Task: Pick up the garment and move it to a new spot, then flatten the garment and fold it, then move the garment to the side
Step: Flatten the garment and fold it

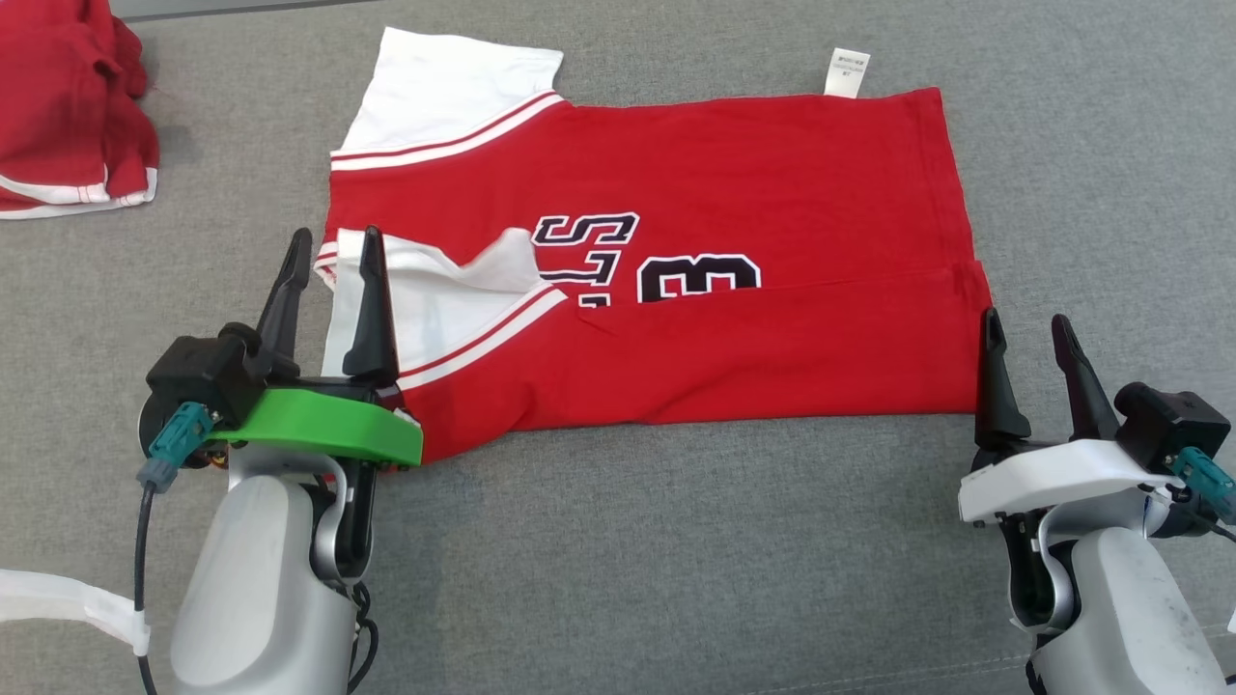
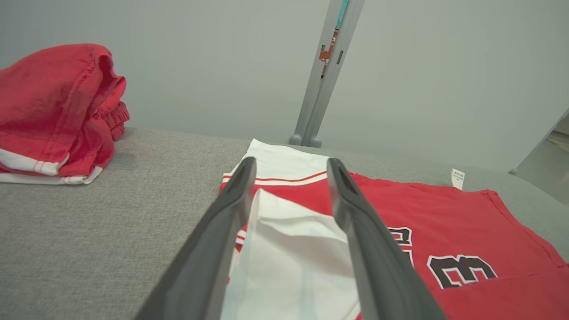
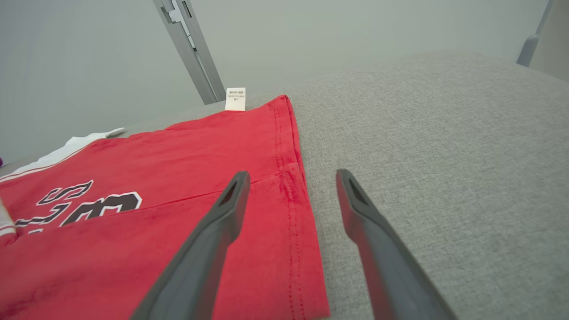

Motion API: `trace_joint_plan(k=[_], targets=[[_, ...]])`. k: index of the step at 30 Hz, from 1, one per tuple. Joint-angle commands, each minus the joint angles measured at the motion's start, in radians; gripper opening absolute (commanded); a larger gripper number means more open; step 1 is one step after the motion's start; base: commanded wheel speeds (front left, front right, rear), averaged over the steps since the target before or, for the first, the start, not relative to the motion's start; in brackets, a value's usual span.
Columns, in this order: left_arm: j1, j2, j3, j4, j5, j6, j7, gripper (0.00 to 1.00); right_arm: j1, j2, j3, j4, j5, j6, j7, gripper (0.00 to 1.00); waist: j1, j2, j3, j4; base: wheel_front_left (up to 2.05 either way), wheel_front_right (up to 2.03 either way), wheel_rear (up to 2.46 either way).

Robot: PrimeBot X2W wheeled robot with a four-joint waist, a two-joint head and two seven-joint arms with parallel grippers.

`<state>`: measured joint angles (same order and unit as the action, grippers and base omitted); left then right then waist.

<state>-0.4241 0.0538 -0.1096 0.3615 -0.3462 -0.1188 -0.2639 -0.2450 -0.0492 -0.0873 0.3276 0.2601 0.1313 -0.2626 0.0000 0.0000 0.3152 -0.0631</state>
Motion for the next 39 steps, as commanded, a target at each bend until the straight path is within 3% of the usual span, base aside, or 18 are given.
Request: trace_joint_plan(k=[1, 15, 26, 39], targets=[[-0.003, 0.0, 0.003, -0.013, 0.011, -0.005, 0.0, 1.0, 0.01, -0.003, -0.006, -0.011, -0.01, -0.001, -0.003, 1.0, 0.0, 0.0, -0.004, 0.003, 0.0, 0.0, 0.0], [0.167, 0.004, 0.032, -0.089, -0.046, 0.004, 0.01, 1.0, 0.092, -0.003, -0.049, -0.057, -0.072, -0.001, -0.003, 1.0, 0.0, 0.0, -0.087, 0.043, 0.0, 0.0, 0.0], [0.309, 0.005, 0.025, -0.058, -0.186, 0.031, 0.283, 1.0, 0.118, -0.003, -0.063, -0.031, -0.106, -0.001, 0.014, 1.0, 0.0, 0.0, -0.123, 0.063, 0.0, 0.0, 0.0], [0.241, -0.001, 0.025, 0.01, -0.314, 0.08, 0.353, 1.0, 0.077, -0.002, -0.031, -0.023, -0.113, -0.001, 0.042, 1.0, 0.0, 0.0, -0.075, 0.003, 0.0, 0.0, 0.0]])
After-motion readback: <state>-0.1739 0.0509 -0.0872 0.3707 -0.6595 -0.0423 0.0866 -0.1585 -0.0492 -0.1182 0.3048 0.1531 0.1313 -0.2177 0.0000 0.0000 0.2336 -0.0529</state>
